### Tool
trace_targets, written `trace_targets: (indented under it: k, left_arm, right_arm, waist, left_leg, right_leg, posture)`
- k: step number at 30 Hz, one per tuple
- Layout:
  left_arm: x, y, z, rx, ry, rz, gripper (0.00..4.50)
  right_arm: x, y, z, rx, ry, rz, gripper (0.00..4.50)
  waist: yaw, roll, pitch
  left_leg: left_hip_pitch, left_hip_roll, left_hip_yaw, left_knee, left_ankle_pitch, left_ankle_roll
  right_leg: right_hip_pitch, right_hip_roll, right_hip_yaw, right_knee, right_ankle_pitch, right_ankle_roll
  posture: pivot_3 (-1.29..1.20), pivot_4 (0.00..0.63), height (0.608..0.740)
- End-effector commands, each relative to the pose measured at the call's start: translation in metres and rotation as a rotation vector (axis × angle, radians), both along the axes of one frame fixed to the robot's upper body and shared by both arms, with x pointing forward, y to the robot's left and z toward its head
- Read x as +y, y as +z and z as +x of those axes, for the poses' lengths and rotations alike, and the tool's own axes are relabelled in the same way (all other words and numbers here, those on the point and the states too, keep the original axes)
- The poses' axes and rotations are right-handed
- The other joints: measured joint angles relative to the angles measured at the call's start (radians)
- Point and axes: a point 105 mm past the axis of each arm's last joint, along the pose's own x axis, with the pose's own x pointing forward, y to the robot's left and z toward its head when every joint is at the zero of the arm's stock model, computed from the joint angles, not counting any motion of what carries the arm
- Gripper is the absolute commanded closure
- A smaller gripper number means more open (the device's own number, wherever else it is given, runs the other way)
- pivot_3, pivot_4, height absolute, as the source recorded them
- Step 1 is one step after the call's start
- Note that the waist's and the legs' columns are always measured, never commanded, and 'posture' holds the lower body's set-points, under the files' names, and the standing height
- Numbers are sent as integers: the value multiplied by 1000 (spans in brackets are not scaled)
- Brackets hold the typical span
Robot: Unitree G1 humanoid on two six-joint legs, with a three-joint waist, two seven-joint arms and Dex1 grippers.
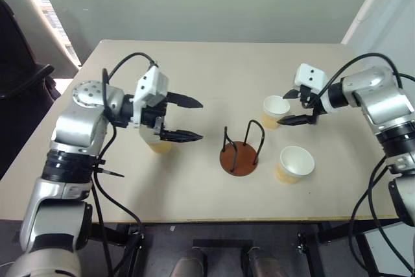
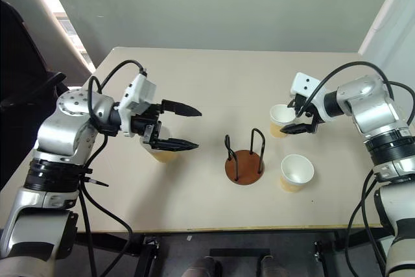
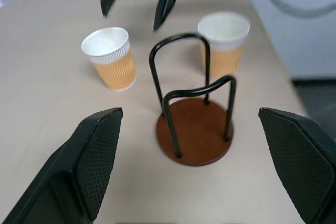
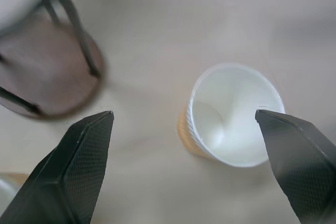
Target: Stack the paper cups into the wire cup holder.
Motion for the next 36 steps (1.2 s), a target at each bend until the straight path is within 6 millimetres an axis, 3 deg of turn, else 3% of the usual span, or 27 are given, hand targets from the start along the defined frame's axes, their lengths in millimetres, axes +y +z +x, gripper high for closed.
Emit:
trace_targets:
  k: [1,9,12,22,28,29,32,36]
  left_arm:
    - [7,17,-10,-8,7,-62,33]
    - [17,9,-14,21,46,-42,33]
    - [19,8,-14,21,51,-31,0]
    - [19,4,-12,21,47,-12,0]
    - [19,2,-13,33,31,-3,0]
    - [20,2,-14,36,28,0,0]
    - [21,3,-18,58,2,-10,0]
    - [18,-2,-22,71,-29,-7,0]
  right_arm:
    - [-2,8,9,-42,10,-64,0]
    - [-2,-7,23,-38,15,-179,0]
    - [-2,-12,25,-36,23,-213,846]
    - [6,-3,24,-57,68,-211,4467]
    - [10,22,7,-64,139,-159,4467]
    - [13,33,-1,-76,167,-147,4467]
    - [33,76,-40,-131,308,-103,4467]
    - [60,100,-85,-164,446,-83,4467]
  waist:
    - [0,0,0]
    - [0,0,0]
    - [0,0,0]
    - [0,0,0]
    - [0,0,0]
    - [0,0,0]
    - [0,0,0]
    - [-5,0,0]
  left_leg:
    - [-1,0,0,0,0,-1]
    - [-1,0,-1,-1,0,-2]
    - [-1,0,-1,-1,0,-2]
    - [0,0,-1,-4,0,-5]
    - [-1,0,-1,-6,1,-8]
    - [-1,0,-1,-7,2,-9]
    - [-1,0,-1,-9,7,-17]
    - [-1,1,-1,-13,9,-21]
  right_leg:
    - [-1,0,0,0,0,0]
    - [-1,0,-1,1,0,-3]
    - [-1,0,-1,2,0,-3]
    - [-2,0,-1,2,0,-5]
    - [-3,0,-1,1,0,-6]
    - [-3,0,-1,1,-1,-6]
    - [-4,0,-1,0,-1,-7]
    - [-5,1,-1,-1,-3,-10]
  posture:
    - [0,150,740]
    - [0,150,740]
    - [0,150,740]
    - [0,150,740]
    - [0,150,740]
    - [0,150,740]
    - [0,150,740]
    - [0,150,740]
